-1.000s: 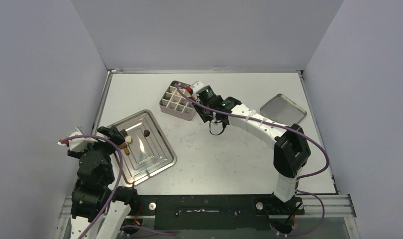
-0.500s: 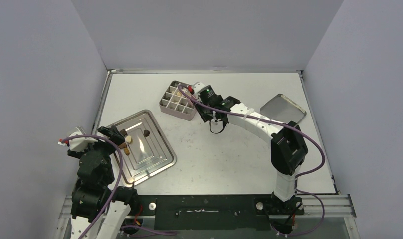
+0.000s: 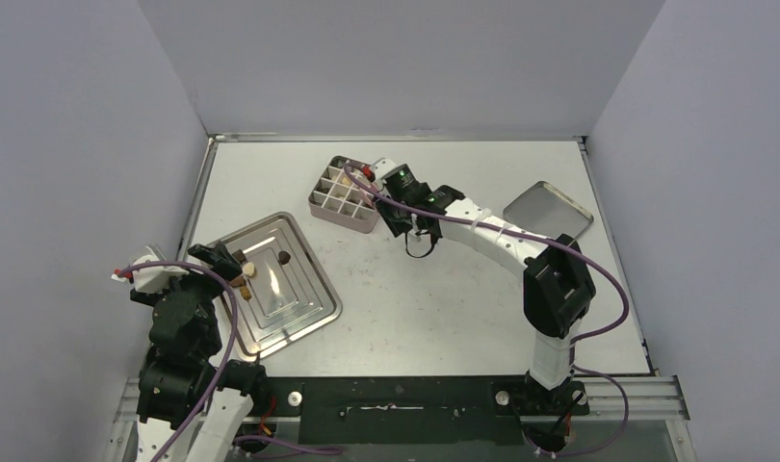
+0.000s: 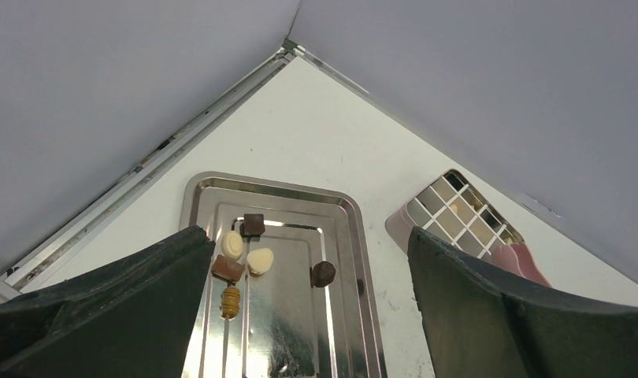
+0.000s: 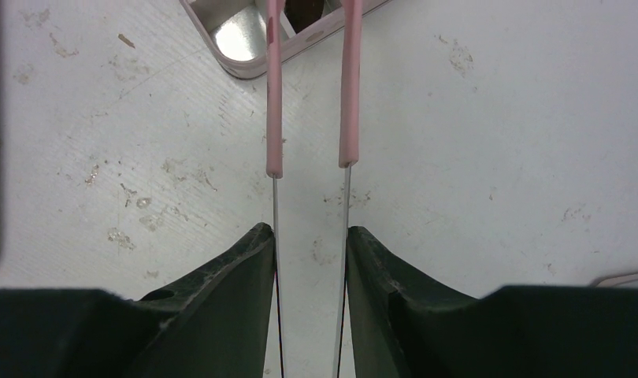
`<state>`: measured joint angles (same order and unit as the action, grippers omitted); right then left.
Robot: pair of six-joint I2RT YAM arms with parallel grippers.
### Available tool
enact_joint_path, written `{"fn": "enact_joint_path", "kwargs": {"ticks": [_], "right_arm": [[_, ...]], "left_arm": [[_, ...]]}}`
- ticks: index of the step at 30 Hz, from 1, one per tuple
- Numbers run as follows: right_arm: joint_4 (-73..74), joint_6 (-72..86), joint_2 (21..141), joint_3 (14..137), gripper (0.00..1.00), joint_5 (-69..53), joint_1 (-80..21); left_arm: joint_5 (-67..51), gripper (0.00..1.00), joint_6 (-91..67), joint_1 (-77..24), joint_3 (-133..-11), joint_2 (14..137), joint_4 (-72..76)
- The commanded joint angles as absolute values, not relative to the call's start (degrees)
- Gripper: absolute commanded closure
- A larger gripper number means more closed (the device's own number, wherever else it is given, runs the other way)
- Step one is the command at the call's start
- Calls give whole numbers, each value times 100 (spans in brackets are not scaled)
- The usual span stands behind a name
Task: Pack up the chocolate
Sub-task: Place the fake chocolate in the packing box, then pick up the fake chocolate from the plate.
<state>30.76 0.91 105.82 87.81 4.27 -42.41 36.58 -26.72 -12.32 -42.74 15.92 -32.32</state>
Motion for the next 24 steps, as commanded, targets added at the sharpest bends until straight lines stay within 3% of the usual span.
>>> {"fn": "enact_joint_path", "kwargs": {"ticks": [1, 15, 24], "right_arm": [[2985, 141, 10467, 9131, 65, 580, -4228], [2964, 154, 10431, 9447, 65, 460, -5010], [2725, 188, 11079, 9884, 64, 199, -5870]], "left_arm": [[3586, 7, -2594, -1243, -4297, 1616, -2900], [3607, 7, -2602, -1245, -4374, 1583, -2946], [3732, 7, -2631, -1241, -4456, 1563, -3023]]}}
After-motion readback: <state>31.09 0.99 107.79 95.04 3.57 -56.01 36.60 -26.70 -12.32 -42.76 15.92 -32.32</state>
